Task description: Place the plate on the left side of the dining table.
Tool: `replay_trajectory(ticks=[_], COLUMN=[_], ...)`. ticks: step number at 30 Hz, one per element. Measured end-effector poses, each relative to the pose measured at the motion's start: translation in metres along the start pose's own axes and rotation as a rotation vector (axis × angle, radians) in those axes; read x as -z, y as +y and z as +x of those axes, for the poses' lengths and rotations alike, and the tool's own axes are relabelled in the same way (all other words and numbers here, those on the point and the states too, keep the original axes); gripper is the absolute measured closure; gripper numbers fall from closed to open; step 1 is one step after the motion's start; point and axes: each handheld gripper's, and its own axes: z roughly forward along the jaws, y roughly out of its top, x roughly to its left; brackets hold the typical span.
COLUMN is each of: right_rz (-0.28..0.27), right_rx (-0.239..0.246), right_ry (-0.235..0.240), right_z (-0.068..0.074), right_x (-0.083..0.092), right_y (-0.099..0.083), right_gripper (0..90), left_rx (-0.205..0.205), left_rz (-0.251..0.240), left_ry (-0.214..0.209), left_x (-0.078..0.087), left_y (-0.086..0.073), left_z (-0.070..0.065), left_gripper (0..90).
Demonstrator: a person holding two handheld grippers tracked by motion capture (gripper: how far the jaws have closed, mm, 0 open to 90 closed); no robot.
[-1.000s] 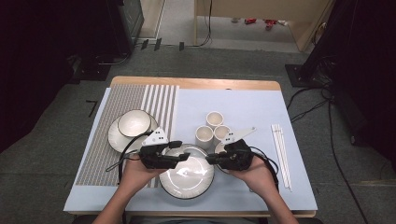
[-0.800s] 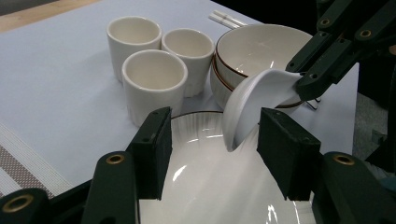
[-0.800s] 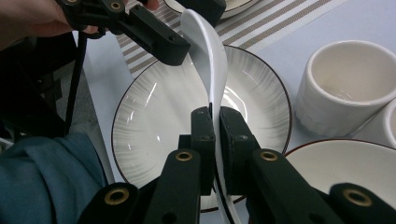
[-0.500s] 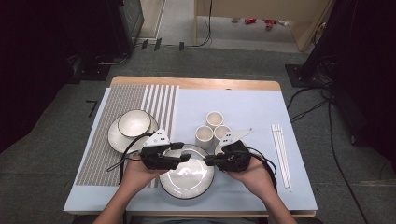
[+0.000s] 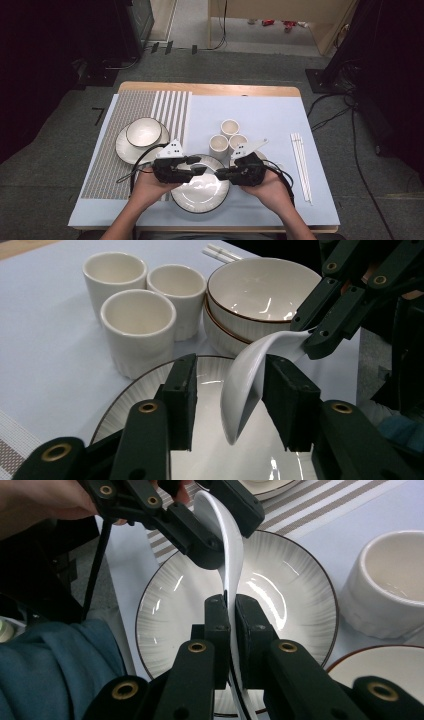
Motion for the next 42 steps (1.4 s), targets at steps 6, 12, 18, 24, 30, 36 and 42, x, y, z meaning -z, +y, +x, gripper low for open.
replay_trajectory(ticks=[6,12,18,24,30,36,42], right_rz=[0.001,0.004,0.003,0.006,0.004,-0.01,-0.023], right_rx=[0.007,0.013,0.02,0.021,0.013,0.009,0.018], right_ry=[0.009,0.017,0.04,0.06,0.065,0.073,0.067], right_z=[0.0005,0.0002,-0.0017,-0.0041,-0.0072,-0.0081,-0.0077], right_x=[-0.0004,0.0,0.0006,0.0008,0.0017,0.0013,-0.0001], right_y=[0.0,-0.0005,-0.0015,-0.0029,-0.0044,-0.0052,-0.0056], right_gripper=[85.4,85.4,85.4,85.2,84.8,83.8,82.5], left_rx=[-0.001,-0.004,-0.003,-0.008,-0.007,0.019,0.024], left_rz=[0.002,0.008,0.026,0.039,0.049,0.052,0.084], left_ry=[-0.019,-0.037,-0.055,-0.061,-0.057,-0.062,-0.069], left_x=[0.0,0.0007,0.0022,0.0044,0.006,0.0078,0.0068], left_y=[0.0001,0.0009,0.002,0.0038,0.0062,0.0079,0.0094], left_z=[-0.0004,-0.0018,-0.0017,-0.0019,-0.0027,-0.0021,-0.0029], left_gripper=[63.6,70.1,73.9,77.8,81.8,82.3,83.5])
